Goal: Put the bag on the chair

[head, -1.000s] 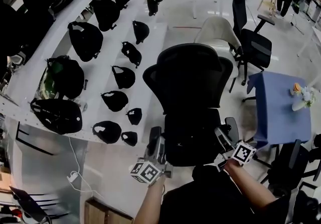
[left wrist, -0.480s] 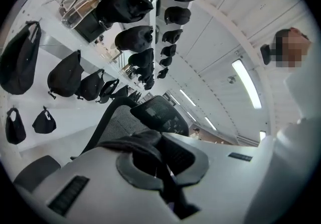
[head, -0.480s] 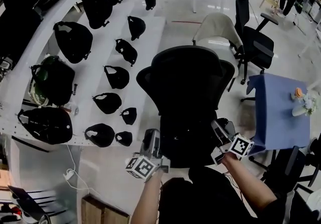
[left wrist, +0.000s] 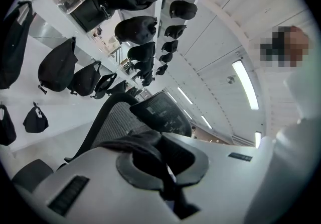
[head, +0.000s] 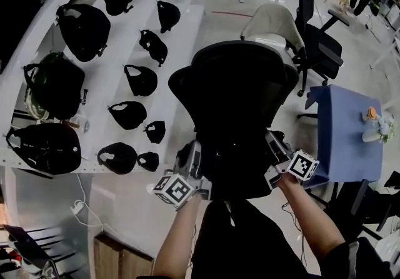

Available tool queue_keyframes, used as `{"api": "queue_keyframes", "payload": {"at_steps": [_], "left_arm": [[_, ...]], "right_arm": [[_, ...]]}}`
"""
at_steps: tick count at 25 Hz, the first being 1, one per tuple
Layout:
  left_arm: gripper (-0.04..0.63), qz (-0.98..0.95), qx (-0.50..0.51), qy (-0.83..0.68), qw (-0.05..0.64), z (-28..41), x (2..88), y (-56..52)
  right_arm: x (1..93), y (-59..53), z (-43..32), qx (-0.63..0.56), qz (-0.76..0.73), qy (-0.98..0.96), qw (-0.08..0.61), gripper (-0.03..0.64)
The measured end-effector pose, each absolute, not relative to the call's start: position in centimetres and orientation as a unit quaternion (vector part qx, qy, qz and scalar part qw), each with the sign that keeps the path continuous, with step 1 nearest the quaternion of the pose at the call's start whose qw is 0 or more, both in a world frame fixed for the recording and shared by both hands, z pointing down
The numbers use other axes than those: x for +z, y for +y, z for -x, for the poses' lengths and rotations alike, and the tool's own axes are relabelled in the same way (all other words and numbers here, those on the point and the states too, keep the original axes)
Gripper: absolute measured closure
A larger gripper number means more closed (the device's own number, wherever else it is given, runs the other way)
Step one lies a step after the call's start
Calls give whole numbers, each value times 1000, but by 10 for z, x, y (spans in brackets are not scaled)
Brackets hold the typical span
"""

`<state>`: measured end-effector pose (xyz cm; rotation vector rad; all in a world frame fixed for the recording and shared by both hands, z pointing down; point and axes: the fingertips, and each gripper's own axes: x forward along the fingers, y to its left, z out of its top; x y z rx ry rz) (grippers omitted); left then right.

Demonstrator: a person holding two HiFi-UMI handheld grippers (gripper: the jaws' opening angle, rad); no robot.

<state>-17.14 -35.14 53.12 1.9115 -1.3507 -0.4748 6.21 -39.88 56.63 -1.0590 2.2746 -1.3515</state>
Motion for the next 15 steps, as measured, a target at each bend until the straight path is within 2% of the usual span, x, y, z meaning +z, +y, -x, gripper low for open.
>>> {"api": "queue_keyframes", "payload": {"at_steps": [15], "left_arm": [[580, -750, -174, -505, 390, 176, 561, -394]], "right_arm": [[607, -431, -51, -496, 373, 774, 126, 609]]}}
